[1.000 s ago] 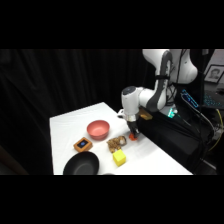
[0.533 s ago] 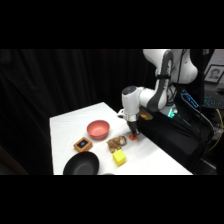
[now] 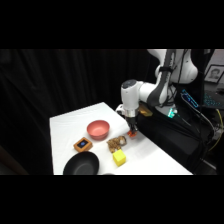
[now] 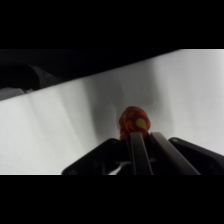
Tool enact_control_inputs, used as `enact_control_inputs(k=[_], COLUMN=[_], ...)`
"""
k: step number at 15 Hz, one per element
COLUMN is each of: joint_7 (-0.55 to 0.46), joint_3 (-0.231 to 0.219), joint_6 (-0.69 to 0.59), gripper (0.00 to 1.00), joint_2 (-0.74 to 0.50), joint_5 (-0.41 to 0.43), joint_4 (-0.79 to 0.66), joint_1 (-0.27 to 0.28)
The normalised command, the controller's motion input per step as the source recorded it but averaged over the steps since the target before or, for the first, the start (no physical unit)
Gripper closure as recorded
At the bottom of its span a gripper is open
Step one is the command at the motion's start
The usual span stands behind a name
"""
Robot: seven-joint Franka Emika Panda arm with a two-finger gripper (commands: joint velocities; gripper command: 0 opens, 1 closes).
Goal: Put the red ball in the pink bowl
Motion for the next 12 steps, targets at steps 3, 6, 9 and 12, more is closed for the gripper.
enact_control_inputs(k=[3, 6, 9, 12], joint_7=[0.24, 0.19, 0.13, 0.08], joint_3=[-0.045, 0.015, 0.054, 0.069], joint_6=[-0.31, -0.33, -0.33, -0.31], gripper=[0.97, 0.97, 0.97, 0.97], joint_2=[-0.41, -0.39, -0.35, -0.29], joint_5=[-0.244, -0.205, -0.162, -0.125], joint_4=[-0.04, 0.01, 0.06, 0.11], joint_1=[0.022, -0.039, -0.092, -0.124])
